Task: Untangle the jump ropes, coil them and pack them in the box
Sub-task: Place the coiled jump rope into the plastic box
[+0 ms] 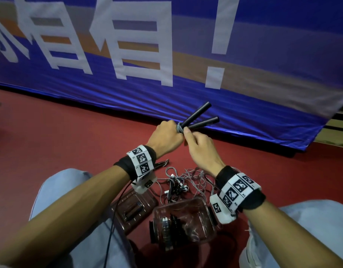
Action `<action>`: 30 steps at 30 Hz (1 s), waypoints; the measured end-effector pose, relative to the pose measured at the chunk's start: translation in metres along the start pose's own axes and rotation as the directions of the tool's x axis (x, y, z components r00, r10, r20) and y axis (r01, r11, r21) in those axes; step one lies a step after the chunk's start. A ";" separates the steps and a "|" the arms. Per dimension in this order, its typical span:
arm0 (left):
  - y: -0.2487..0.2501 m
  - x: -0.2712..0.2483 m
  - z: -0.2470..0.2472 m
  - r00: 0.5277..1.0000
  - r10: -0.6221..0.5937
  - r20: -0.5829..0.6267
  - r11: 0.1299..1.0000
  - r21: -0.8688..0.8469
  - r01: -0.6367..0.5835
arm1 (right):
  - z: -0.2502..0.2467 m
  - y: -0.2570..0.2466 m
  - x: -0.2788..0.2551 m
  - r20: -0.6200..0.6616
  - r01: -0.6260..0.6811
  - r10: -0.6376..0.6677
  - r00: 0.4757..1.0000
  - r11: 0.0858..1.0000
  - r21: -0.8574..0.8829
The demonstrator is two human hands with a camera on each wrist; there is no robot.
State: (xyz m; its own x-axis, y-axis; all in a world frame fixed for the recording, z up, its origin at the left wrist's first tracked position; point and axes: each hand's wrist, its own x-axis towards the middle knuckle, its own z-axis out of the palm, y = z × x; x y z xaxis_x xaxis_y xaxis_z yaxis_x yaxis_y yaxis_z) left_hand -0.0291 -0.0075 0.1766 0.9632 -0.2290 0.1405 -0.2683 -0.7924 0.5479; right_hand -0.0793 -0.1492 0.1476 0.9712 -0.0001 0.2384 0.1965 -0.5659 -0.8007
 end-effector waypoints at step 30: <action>-0.019 -0.020 0.040 0.958 -0.099 0.271 0.816 0.572 -0.077 | 0.005 0.025 -0.012 0.354 0.012 0.178 0.918 0.880 -0.474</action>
State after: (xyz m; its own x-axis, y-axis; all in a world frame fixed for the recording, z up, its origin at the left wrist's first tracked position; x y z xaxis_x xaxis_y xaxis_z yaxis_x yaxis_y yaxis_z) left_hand -0.0437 -0.0103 0.1307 0.9451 -0.2937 -0.1429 -0.3015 -0.9528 -0.0358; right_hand -0.0853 -0.1598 0.1218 0.9745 0.1908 -0.1179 0.1207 -0.8891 -0.4416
